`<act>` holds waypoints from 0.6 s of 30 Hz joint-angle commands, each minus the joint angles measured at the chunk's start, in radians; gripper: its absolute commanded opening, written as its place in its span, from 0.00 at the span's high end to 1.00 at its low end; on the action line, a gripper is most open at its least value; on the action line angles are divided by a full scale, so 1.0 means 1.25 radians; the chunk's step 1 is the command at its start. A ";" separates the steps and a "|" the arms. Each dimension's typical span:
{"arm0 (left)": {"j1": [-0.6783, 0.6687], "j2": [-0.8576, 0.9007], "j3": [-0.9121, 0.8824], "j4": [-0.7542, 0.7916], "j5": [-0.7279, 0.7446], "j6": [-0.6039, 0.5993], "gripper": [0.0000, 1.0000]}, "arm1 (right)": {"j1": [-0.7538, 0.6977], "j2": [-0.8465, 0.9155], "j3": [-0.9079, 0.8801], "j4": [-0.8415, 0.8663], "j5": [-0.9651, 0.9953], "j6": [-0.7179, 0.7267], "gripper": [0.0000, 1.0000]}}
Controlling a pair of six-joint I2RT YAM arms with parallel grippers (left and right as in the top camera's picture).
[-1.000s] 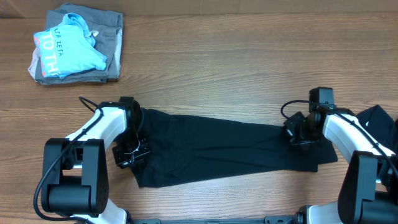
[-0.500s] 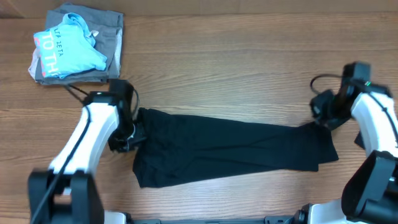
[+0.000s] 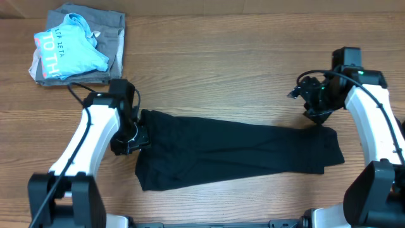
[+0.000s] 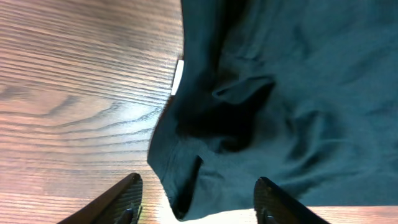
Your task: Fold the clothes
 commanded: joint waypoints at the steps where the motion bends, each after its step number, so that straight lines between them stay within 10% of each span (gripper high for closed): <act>1: 0.000 0.038 -0.009 0.001 0.038 0.071 0.42 | 0.015 -0.015 -0.014 0.029 -0.009 -0.010 0.23; 18: -0.001 0.065 -0.010 0.108 0.080 0.162 0.44 | 0.015 -0.015 -0.014 0.051 -0.009 -0.011 0.23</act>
